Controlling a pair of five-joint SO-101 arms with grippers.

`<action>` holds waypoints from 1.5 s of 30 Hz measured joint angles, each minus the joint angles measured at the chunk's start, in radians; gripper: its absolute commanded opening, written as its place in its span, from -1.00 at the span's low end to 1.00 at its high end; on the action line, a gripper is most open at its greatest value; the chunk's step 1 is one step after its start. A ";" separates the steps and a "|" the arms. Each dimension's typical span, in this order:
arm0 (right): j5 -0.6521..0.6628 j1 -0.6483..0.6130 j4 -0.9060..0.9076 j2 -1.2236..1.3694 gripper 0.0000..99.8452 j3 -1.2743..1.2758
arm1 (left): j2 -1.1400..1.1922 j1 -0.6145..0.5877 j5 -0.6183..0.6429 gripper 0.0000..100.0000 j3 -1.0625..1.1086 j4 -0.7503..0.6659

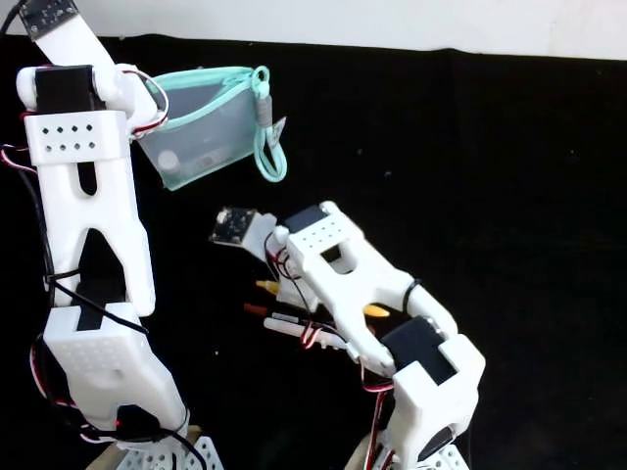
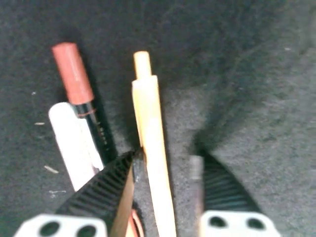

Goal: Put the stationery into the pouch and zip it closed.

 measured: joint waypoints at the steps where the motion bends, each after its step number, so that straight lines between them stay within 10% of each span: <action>1: 0.000 0.000 0.000 0.003 -0.98 0.000 | 0.000 0.000 0.000 -0.99 0.000 0.000; 31: -0.308 0.216 -0.046 -0.396 -0.98 -0.032 | 0.000 0.000 0.000 -0.99 0.000 0.000; 45: -0.448 0.150 -0.127 -0.359 -0.98 -0.543 | 0.000 0.000 0.000 -0.99 0.000 0.000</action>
